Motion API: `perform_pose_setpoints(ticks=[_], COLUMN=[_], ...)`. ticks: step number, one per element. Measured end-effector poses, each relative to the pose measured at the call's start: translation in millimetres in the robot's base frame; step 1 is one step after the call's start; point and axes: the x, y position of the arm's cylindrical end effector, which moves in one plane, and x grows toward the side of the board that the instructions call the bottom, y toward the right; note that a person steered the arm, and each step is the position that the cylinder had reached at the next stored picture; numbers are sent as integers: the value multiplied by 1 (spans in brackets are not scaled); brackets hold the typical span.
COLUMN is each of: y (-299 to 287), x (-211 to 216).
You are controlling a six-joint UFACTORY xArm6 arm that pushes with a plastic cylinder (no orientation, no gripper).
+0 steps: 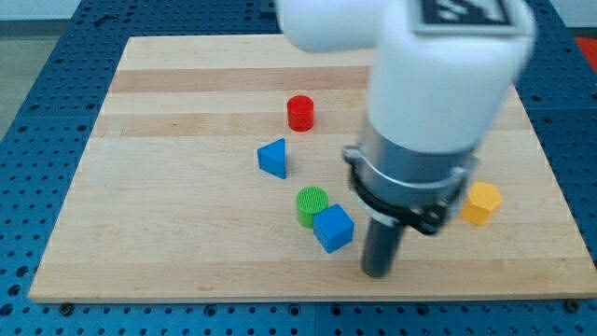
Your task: Move the blue cube along with the green circle closer to the blue triangle
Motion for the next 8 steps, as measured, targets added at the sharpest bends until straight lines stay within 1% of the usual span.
perform_pose_setpoints(ticks=[1,2,3,4,5,6,8], y=[-4,-18,-11,-12,-44,-62,-93], x=[-41,-9,21,-5,-17,-27,-78])
